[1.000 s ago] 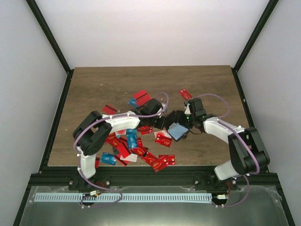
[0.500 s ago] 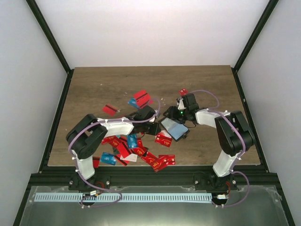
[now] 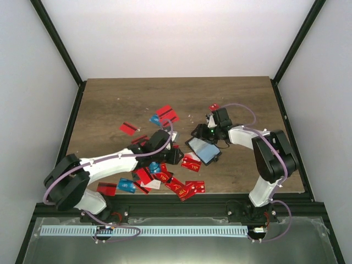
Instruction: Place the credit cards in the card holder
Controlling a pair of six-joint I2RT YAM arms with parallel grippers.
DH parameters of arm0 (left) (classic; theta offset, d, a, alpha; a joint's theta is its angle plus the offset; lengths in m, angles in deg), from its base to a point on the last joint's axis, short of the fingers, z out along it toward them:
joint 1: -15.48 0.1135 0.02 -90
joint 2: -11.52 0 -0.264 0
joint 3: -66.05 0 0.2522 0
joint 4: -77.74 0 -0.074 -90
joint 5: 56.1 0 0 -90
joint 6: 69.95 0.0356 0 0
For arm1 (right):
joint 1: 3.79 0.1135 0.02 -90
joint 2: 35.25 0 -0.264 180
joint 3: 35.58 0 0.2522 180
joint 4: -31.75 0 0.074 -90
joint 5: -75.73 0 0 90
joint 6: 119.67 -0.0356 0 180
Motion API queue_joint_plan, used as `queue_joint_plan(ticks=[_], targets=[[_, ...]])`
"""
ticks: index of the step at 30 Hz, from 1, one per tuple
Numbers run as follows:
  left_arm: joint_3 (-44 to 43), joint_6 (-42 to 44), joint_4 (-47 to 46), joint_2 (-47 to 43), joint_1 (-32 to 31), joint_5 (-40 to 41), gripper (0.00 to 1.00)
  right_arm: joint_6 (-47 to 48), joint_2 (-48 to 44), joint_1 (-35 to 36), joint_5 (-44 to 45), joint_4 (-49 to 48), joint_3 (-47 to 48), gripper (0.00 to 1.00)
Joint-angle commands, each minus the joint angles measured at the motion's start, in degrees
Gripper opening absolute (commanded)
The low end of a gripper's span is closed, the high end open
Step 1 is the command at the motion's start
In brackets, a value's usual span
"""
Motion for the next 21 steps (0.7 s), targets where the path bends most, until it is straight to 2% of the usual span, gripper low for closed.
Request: queue_joint_plan(ticks=[1, 10, 16, 21], targets=[[3.3, -3.2, 2.7, -4.6, -3.7, 2.1, 0.39, 2.6, -4.0, 1.0, 1.4, 4.0, 2.2, 0.61], [9.9, -10.3, 5.0, -14.2, -14.4, 5.5, 0.41, 2.0, -14.4, 6.4, 5.2, 8.8, -2.5, 0.63], [16.1, -15.1, 4.3, -19.7, -18.9, 5.4, 0.43, 0.6, -24.6, 10.8, 6.0, 12.0, -9.8, 0.64], [20.6, -18.8, 2.2, -22.0, -22.2, 5.1, 0.48, -2.2, -32.4, 16.4, 5.9, 14.0, -15.4, 0.65]])
